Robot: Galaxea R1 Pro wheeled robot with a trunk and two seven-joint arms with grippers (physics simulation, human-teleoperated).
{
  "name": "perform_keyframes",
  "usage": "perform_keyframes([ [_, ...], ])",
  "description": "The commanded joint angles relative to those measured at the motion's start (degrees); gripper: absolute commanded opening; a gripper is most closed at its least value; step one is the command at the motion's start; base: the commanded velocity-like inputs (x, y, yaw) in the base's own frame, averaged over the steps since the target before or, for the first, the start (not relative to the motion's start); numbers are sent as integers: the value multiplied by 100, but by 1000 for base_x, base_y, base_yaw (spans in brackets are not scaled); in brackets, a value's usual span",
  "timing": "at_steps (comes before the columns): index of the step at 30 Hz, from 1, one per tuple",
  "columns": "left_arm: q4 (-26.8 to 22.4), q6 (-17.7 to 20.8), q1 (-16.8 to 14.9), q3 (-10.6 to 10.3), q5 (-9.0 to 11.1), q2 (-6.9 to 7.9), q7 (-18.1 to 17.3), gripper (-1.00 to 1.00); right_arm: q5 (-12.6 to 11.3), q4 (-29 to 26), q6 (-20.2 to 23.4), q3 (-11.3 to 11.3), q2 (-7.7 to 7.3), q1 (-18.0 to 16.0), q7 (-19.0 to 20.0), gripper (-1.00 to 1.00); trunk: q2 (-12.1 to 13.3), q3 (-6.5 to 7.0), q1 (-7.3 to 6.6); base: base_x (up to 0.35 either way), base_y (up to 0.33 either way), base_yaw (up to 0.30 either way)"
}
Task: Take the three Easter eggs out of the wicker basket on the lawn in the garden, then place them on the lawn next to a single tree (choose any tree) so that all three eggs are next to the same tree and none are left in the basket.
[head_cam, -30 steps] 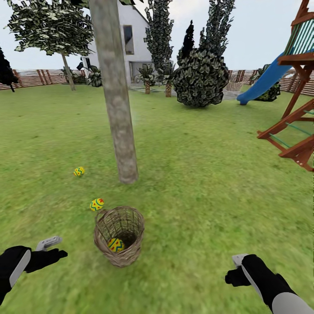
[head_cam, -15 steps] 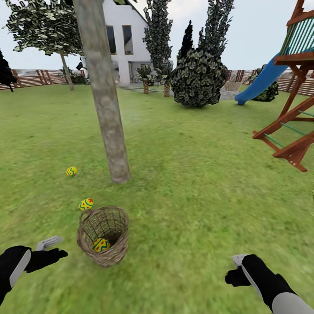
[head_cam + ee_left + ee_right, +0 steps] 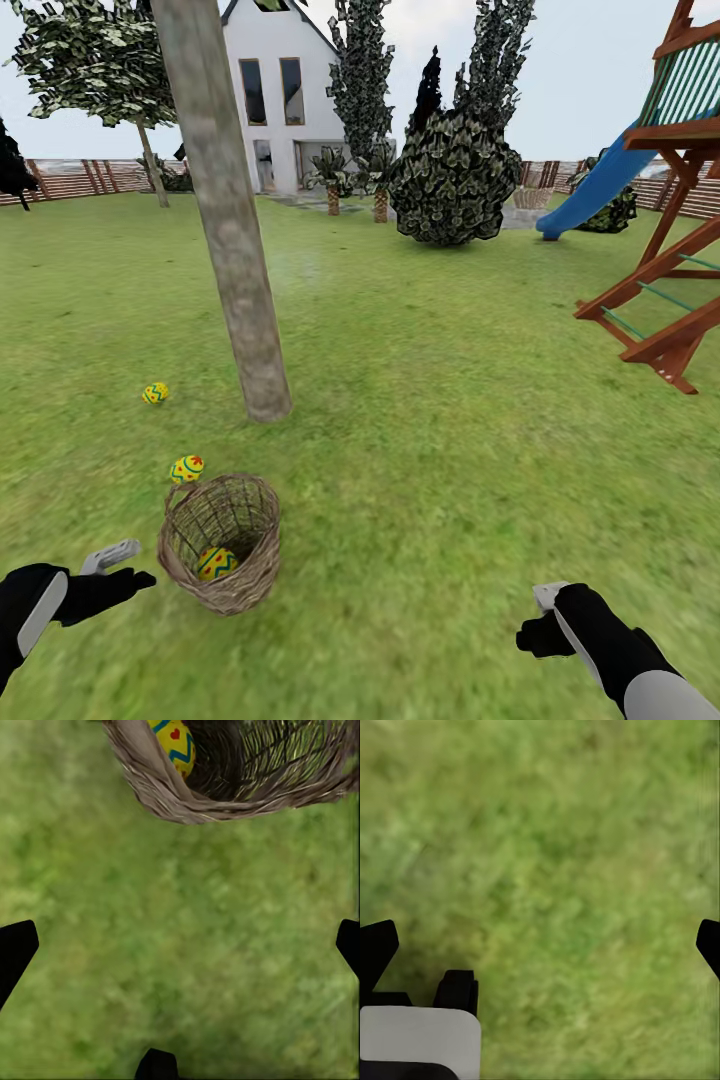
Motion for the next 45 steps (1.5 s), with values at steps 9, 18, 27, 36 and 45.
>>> perform_keyframes([
  [9,5,205,-3,21,320,28,-27,100,48,-9,24,26,-6,-2,30,100,-3,-6,2,306,0,0],
  [18,5,208,-3,28,317,49,-27,100,48,-9,24,26,-6,-2,30,100,-3,-6,2,336,0,0],
  [27,14,208,-3,39,318,47,-31,100,48,-9,24,26,-6,-2,30,100,-3,-6,2,336,0,0],
  [36,179,210,-3,40,265,274,-27,100,56,-9,24,26,-10,-2,24,100,-3,-6,2,336,0,0],
  [45,198,209,-3,5,267,243,-19,100,54,-9,24,17,-16,-2,21,100,-3,-6,2,195,0,0],
])
